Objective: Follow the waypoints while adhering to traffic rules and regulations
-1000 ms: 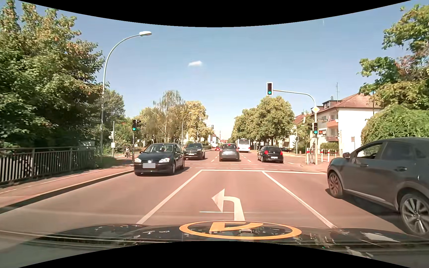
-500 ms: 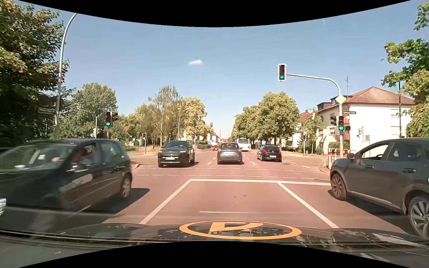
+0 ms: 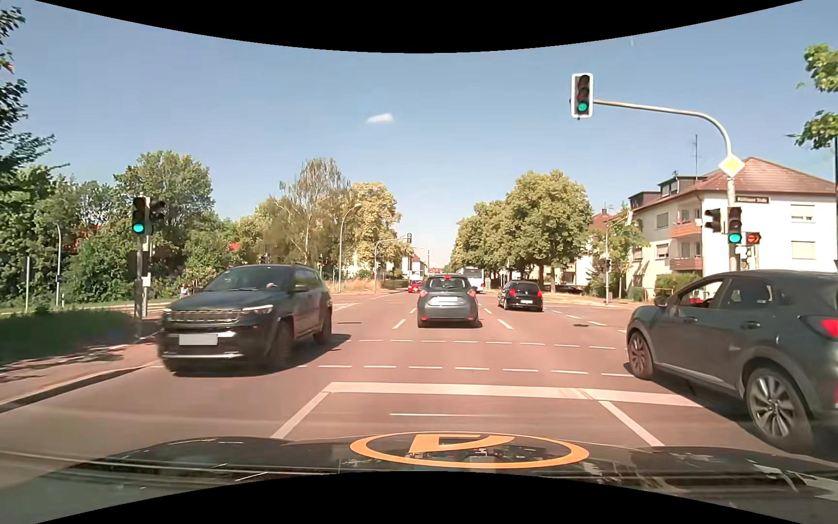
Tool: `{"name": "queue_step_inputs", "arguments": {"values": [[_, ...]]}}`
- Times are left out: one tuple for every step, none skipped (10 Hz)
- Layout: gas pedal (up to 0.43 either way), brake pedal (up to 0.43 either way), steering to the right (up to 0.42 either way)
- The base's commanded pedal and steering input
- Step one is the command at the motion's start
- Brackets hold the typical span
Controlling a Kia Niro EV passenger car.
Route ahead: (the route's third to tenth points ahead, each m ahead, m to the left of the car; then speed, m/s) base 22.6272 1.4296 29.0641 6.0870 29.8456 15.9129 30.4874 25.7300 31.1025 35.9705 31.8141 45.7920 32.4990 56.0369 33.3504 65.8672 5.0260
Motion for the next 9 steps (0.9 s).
{"name": "queue_step_inputs", "arguments": {"values": [[0.000,0.354,0.008],[0.000,0.360,0.008],[0.000,0.372,0.008],[0.000,0.372,0.008],[0.000,0.378,0.008],[0.000,0.378,0.008],[0.000,0.378,0.008],[0.000,0.378,0.008],[0.000,0.378,0.008]]}}
